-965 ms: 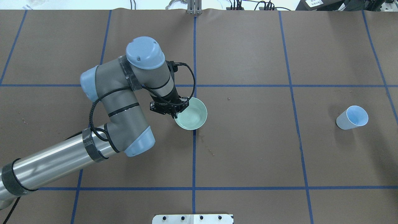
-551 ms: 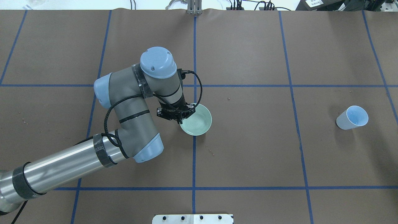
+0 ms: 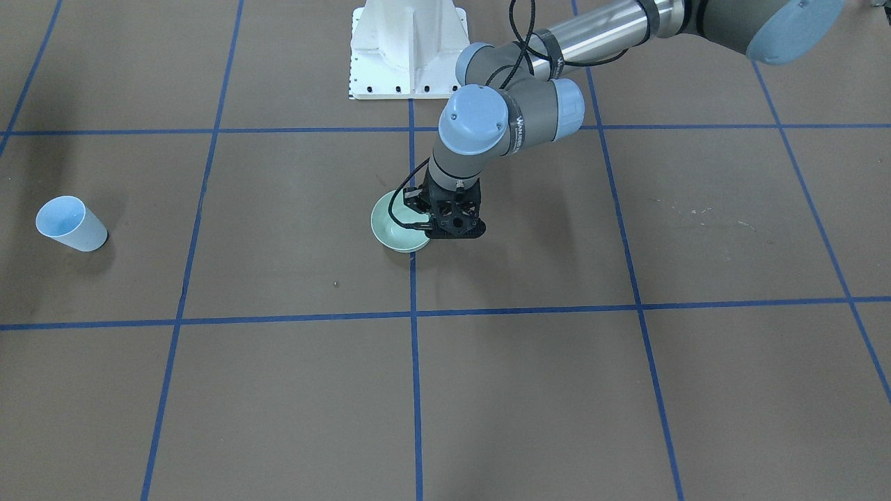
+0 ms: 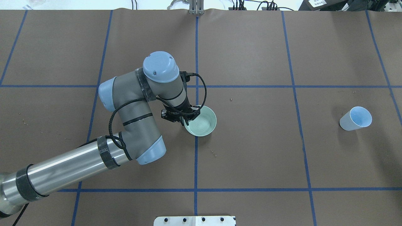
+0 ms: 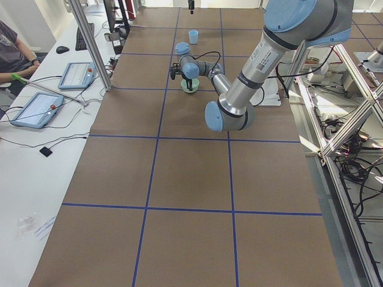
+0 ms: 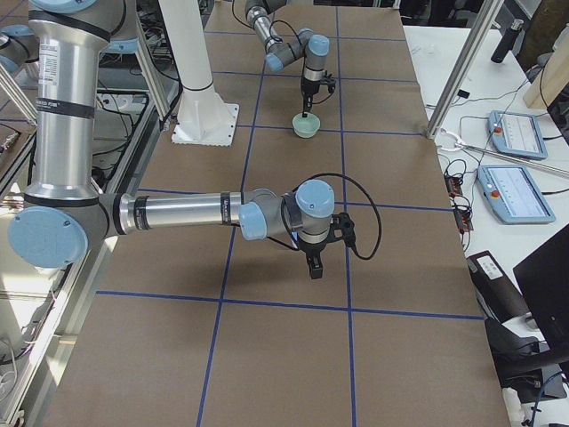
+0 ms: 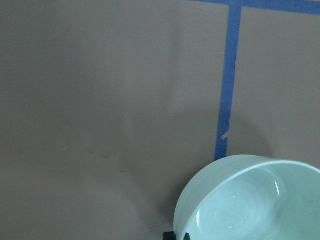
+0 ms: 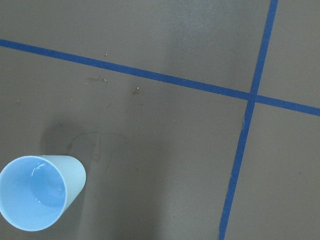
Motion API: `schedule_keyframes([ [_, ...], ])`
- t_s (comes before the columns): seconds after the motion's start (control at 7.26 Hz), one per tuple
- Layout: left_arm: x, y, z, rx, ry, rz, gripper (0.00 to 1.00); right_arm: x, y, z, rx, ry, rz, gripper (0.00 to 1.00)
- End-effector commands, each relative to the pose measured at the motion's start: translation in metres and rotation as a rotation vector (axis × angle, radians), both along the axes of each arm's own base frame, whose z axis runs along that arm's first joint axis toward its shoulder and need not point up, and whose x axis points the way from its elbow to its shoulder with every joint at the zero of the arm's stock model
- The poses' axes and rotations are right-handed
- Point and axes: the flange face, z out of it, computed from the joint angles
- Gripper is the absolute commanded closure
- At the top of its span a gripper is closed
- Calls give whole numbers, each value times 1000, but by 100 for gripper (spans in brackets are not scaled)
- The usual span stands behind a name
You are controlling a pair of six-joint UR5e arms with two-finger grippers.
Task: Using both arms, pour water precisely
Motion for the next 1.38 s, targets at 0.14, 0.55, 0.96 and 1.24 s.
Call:
schedule_keyframes([
  [0.14,-29,-15,-17,19,35,-34,0,-8,0,-4,27,-8,-11,1],
  [0.55,-79,-18,-25,41,73,-78,0,-23,5,-18,81,-104,-19,2],
  [0.96,-89,-23,-21,24,70,-109,0,-80,81,8,270,-258,172,1],
  [1.24,-94,-28,-20,23,68,-121,0,-77,111,12,337,-314,146,1],
])
